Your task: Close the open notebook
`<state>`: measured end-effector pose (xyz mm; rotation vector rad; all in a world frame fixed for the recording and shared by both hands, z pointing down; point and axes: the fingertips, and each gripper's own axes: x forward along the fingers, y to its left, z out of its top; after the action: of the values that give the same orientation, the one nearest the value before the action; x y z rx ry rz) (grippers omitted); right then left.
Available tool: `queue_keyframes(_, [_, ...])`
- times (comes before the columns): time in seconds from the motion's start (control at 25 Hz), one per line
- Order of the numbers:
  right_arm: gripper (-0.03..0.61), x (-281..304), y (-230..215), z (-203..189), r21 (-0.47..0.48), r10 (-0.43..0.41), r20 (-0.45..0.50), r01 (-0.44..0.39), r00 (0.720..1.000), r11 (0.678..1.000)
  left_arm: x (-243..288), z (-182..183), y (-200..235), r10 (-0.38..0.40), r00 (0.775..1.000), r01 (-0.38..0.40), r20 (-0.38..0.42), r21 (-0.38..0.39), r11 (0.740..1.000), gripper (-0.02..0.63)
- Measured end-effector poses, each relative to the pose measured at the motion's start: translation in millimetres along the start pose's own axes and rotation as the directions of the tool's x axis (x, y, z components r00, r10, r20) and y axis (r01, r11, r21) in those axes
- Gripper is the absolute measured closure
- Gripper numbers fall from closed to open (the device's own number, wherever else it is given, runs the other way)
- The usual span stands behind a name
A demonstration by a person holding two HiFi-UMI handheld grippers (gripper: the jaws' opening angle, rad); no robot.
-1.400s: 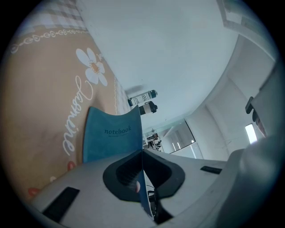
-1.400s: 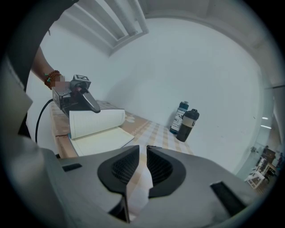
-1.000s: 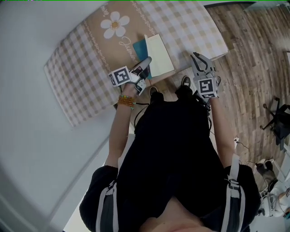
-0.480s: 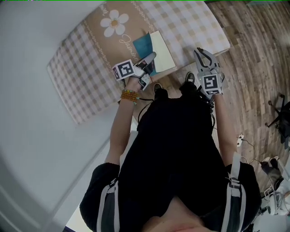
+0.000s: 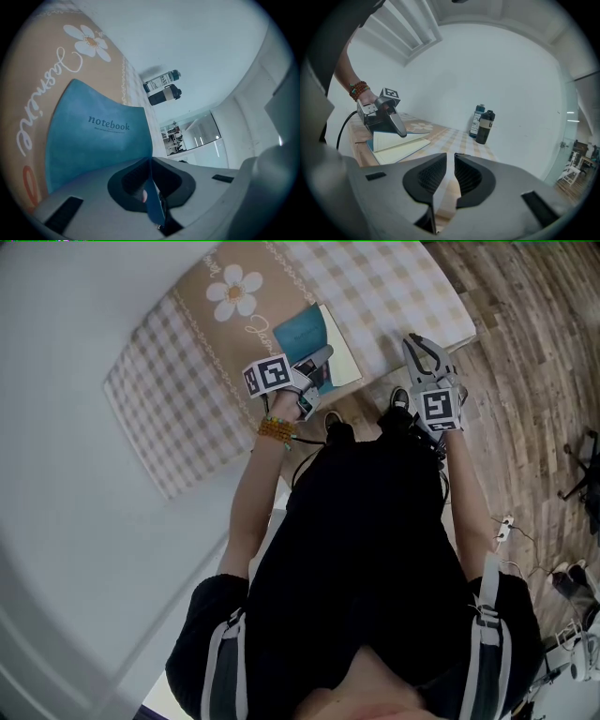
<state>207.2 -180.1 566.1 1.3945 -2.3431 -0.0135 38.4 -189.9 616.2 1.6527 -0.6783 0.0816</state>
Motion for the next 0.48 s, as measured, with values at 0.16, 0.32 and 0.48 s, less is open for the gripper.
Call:
queue_keyframes(0.16, [0.520,-2.3,-7.8,-8.1,0.003,0.005,-0.022,-0.005,1.000,1.000,7.1,-3.8,4.2,0.028,0.999,-0.028,-0.022,-0.010,1.000,0.579])
queue_keyframes(0.32, [0.520,-0.3,-14.1,-13.5,-0.006,0.006,-0.021,-0.006,1.000,1.000,12.3,-5.0,8.1,0.044,0.998,-0.045,-0.034,-0.019,0.999,0.578])
queue_keyframes(0.48, [0.520,1.1,-16.2,-13.5,-0.013,0.004,-0.029,-0.005,1.000,1.000,19.0,-7.1,14.0,0.065,0.997,-0.067,-0.041,-0.034,0.997,0.564])
